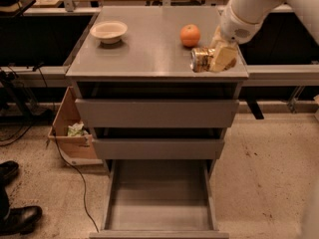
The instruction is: Place orange can into bottom drawer
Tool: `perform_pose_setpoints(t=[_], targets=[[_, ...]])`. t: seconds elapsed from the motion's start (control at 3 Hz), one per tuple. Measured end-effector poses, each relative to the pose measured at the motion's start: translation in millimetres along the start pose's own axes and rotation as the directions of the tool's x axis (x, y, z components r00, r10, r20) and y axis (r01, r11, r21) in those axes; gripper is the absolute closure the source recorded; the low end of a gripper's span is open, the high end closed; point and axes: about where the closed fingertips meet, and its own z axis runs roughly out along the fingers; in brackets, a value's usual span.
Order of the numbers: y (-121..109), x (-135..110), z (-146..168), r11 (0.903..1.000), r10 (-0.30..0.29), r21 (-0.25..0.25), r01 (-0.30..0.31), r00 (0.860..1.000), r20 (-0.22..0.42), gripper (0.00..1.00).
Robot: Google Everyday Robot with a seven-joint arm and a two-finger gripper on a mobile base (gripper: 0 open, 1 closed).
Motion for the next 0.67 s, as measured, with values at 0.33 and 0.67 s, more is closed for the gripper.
perform_pose_setpoints(t=[0.33,0.67], targets=[[54.5,-1.7,-26.2,0.9996,0.024,-0.014,-0.024,0.999,0.022,1.0],[82.7,6.7,-4.3,0.9965,0.019,-0.081,-0.02,1.0,-0.01,1.0]])
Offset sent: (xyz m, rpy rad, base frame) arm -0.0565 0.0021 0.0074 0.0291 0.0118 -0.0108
